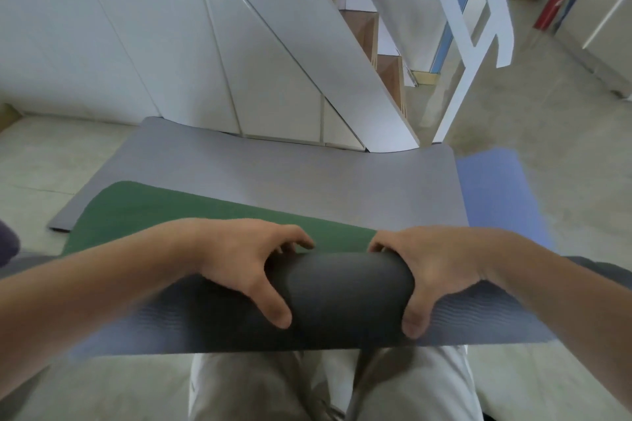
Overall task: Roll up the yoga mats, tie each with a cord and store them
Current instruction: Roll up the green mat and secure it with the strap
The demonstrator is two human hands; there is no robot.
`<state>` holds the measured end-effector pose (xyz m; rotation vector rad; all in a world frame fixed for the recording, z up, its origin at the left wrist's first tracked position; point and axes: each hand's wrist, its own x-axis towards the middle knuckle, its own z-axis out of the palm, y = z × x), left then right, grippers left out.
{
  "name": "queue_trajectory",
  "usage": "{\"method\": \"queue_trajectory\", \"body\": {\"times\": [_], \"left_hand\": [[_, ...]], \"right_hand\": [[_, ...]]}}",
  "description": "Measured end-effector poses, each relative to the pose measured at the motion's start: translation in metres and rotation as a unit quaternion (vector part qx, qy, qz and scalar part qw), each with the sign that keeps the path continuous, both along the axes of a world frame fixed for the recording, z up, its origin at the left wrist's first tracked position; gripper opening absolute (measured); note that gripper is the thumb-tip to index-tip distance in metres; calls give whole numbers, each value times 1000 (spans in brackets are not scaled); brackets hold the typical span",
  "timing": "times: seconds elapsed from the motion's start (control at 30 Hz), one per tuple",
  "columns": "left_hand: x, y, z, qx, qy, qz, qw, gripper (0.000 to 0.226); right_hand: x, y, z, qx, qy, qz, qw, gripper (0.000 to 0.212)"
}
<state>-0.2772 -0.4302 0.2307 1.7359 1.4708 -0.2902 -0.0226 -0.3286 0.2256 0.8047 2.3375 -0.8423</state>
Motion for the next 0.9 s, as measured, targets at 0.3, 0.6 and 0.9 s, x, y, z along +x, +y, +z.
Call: {"method": "queue_trajectory", "body": {"times": [0.3,0.6,0.9], "left_hand": [[4,-18,-24,220,156,-87,959,106],[-7,18,-5,-31,-36,0,999,95],[9,-13,-17,240,216,-132,937,112]], "right_hand": [[3,-25,-7,190,44,59,979,119],[9,-32,-4,198,83,64,975,98],[2,-8,-1,47,70,-13,996,101]]}}
